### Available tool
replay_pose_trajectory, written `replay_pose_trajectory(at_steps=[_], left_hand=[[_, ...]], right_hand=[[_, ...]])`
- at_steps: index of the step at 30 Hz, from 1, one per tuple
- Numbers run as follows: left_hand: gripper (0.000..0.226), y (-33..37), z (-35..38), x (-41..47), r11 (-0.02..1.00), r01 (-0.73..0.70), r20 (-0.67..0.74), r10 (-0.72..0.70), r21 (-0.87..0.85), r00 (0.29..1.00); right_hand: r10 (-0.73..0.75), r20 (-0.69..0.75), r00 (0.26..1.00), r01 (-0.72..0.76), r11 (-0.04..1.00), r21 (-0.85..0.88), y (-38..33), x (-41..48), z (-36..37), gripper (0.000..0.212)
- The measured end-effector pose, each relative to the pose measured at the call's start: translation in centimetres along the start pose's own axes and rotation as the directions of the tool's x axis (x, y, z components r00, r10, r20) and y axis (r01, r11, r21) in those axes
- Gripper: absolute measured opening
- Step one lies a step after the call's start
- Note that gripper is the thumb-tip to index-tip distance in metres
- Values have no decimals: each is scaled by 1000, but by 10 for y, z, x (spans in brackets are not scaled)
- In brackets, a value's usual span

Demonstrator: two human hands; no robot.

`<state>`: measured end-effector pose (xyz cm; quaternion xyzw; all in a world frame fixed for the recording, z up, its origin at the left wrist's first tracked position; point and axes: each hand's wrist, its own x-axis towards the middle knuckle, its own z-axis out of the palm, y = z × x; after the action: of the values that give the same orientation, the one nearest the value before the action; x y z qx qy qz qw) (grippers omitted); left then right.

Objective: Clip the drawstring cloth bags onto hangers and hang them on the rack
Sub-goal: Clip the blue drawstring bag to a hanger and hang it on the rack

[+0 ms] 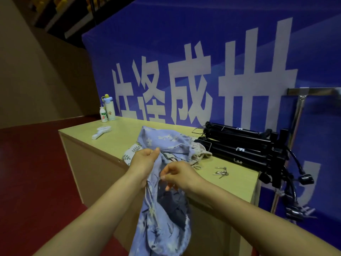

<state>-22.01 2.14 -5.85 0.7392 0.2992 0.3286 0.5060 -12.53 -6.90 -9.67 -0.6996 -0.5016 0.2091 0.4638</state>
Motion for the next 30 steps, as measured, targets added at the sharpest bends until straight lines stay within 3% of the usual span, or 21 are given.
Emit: replay_pose_trajectory(at_steps=[4, 8, 11, 13, 17, 20, 30], left_hand=[[38, -6, 2, 11, 999, 7, -31, -8, -35, 999], [47, -7, 24, 19, 997, 5, 14, -4, -73, 1000], [51, -3, 45, 21, 996, -3, 57, 8, -84, 998], [50, 0, 59, 26, 996, 9, 81, -2, -86, 997], [51, -1, 74, 38, 994, 45, 85, -36, -103, 996], [47, -4, 77, 46, 991, 70, 65, -62, -117, 996], [50, -12, 67, 52, 983, 96, 45, -90, -155, 995]], right_hand=[[-30, -44, 999, 29, 1000, -2, 1, 6, -5, 17], [-68, -269, 961, 25, 987, -161, 11, 8, -45, 21], [-70, -480, 875, -123, 924, -361, 35, 13, -84, 15], [-65, -542, 838, -247, 840, -482, 55, 15, -110, 23], [28, -576, 817, -476, 595, -647, 85, 12, -148, 35], [99, -551, 828, -519, 508, -688, 101, 14, -161, 35], [226, -531, 817, -568, 474, -673, 122, 26, -165, 34]])
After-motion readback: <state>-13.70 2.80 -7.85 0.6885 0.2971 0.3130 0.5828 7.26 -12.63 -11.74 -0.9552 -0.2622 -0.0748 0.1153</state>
